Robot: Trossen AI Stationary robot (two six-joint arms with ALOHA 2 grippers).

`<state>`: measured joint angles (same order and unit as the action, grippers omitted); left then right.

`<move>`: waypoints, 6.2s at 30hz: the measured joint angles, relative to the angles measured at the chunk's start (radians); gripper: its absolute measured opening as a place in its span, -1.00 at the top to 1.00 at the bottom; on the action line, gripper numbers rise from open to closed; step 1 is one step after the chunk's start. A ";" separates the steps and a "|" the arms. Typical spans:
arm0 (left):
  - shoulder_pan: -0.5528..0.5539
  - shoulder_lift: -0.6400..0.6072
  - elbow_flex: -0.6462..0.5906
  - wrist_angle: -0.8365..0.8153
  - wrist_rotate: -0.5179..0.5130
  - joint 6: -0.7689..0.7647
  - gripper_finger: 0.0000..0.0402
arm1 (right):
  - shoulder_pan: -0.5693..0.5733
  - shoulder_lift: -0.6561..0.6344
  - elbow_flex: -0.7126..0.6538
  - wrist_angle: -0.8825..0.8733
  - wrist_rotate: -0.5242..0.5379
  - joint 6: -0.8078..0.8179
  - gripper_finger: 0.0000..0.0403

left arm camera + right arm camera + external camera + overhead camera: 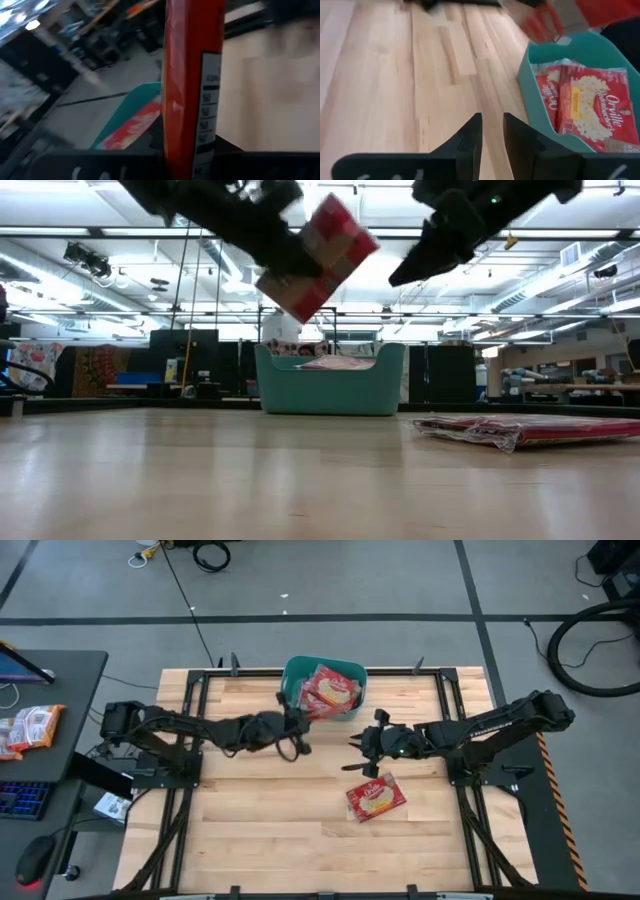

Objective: Sort popcorn bags into baskets
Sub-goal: Put the red popcorn bag into the green bin

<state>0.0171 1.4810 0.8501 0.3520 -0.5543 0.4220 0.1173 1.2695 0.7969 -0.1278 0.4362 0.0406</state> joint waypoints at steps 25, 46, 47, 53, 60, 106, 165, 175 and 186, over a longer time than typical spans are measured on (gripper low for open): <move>0.273 0.444 0.326 0.011 -0.077 0.318 0.80 | 0.027 -0.116 -0.282 0.275 0.084 0.016 0.59; 0.319 0.425 0.506 -0.508 0.310 -0.026 0.12 | 0.065 -0.152 -0.311 0.313 0.094 0.009 0.60; 0.316 0.426 0.506 -0.520 0.329 -0.031 0.12 | 0.068 -0.152 -0.311 0.315 0.094 0.009 0.60; 0.282 0.427 0.505 -0.559 0.263 0.014 0.12 | 0.086 -0.153 -0.311 0.316 0.094 0.009 0.60; 0.258 0.427 0.505 -0.505 0.117 0.156 0.20 | 0.095 -0.153 -0.311 0.321 0.094 0.005 0.60; 0.300 0.456 0.666 -0.835 0.189 0.075 -0.26 | 0.098 -0.153 -0.311 0.319 0.079 0.009 0.60; -0.247 0.209 0.105 -0.380 0.232 -0.271 0.27 | 0.471 0.384 0.142 -0.484 -0.145 0.306 0.16; -0.261 0.176 0.107 -0.402 0.225 -0.301 0.27 | 0.486 0.494 0.146 -0.467 -0.111 0.307 -0.14; -0.287 0.166 0.106 -0.436 0.225 -0.307 0.27 | 0.476 0.503 0.144 -0.466 -0.114 0.255 0.65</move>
<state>-0.2694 1.6466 0.9562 -0.0842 -0.3293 0.1151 0.5931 1.7724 0.9411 -0.5933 0.3222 0.2953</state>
